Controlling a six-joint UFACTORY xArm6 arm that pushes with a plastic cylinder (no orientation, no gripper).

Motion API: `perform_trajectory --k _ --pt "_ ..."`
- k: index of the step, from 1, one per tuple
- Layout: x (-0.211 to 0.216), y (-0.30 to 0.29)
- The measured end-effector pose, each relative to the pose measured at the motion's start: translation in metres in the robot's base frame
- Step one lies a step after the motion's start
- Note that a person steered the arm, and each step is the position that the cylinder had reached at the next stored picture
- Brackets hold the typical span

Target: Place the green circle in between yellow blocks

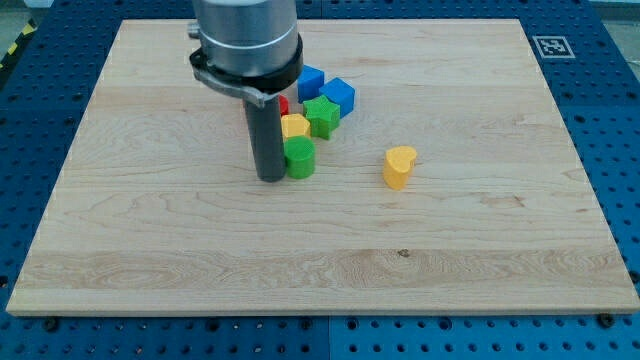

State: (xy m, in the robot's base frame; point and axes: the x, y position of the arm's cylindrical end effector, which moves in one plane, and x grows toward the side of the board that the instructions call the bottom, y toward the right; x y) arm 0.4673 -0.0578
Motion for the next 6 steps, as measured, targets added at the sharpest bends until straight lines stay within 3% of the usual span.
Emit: perform_trajectory --k 2,4,6 --pt "-0.035 0.011" --pt "0.003 0.000" --pt "0.008 0.092"
